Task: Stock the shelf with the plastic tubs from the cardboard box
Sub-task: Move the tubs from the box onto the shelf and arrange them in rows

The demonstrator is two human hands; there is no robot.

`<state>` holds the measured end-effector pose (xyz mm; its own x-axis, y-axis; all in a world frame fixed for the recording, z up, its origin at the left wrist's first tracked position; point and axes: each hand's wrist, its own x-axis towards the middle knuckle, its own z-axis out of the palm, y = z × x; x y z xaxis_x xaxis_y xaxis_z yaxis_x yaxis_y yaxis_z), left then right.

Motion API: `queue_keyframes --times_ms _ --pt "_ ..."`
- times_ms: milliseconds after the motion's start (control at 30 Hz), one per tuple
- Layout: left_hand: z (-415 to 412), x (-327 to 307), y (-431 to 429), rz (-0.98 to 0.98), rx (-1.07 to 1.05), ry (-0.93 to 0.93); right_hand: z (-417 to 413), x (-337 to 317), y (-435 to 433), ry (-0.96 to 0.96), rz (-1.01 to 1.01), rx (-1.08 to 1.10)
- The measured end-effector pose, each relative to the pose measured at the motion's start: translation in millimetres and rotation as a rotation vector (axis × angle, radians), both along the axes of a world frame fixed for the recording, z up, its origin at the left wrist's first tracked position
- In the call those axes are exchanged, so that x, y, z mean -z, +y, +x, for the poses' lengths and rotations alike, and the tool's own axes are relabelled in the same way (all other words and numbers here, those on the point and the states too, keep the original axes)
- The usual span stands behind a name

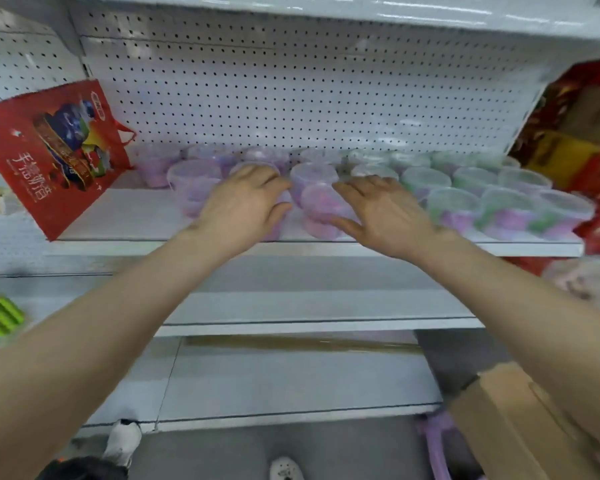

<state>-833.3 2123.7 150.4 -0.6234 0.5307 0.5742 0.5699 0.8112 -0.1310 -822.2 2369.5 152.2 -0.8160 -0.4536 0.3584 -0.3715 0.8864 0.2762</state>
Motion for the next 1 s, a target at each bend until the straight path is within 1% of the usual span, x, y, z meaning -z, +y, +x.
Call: queue_keyframes --times_ms 200,367,600,767,900,1000 --pt "51.4 23.8 98.2 -0.029 0.171 -0.033 93.1 32.0 102.8 -0.008 0.052 0.16" --pt "84.4 55.7 191.9 -0.044 0.326 -0.051 159.4 67.9 188.5 -0.032 -0.006 0.279" --pt "112.5 115.0 347.0 -0.084 0.502 -0.179 222.7 127.3 327.7 -0.098 -0.071 0.417" --pt "117.8 163.9 462.2 -0.134 0.562 -0.298 252.5 177.5 438.9 -0.143 -0.113 0.499" --pt "125.7 215.8 552.0 -0.205 0.566 -0.431 274.7 234.6 529.2 -0.237 -0.166 0.573" --pt "133.6 259.9 607.7 -0.279 0.577 -0.508 286.3 281.0 586.4 -0.334 -0.244 0.664"
